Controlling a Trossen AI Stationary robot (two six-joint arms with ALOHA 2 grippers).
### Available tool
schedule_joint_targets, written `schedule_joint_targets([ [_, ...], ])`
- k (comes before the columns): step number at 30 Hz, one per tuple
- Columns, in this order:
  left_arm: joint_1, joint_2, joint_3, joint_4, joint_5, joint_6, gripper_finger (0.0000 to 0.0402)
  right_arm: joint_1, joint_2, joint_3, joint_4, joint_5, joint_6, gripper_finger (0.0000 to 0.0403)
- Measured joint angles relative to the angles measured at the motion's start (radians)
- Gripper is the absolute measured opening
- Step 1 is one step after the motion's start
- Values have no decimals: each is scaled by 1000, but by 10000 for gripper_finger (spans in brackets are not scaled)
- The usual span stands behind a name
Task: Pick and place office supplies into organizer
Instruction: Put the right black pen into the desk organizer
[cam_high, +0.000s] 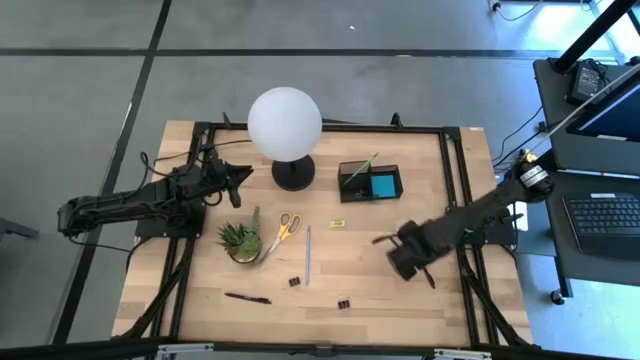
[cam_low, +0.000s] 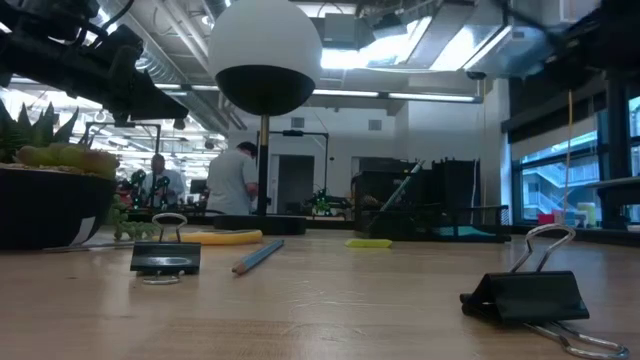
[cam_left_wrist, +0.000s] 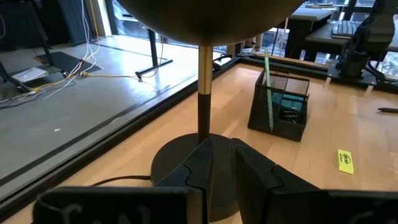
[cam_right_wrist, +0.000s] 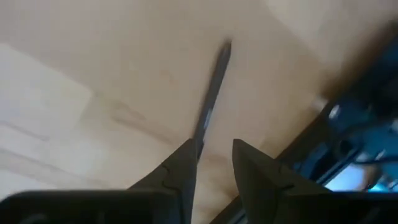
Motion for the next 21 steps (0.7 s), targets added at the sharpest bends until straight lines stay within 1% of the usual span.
schedule_joint_targets([
  [4, 0, 0, 0, 0, 0, -11, 47, 121, 0, 0, 5, 4, 180, 106],
  [9, 0, 0, 0, 0, 0, -16, 47, 241, 0, 0, 41, 43, 349, 106],
  [13, 0, 0, 0, 1, 0, -27, 47, 305, 0, 0, 105, 55, 363, 106],
  [16, 0, 0, 0, 0, 0, -26, 47, 332, 0, 0, 165, 55, 363, 106],
  [21, 0, 0, 0, 1, 0, -26, 47, 357, 17, -1, 240, 116, 364, 106],
])
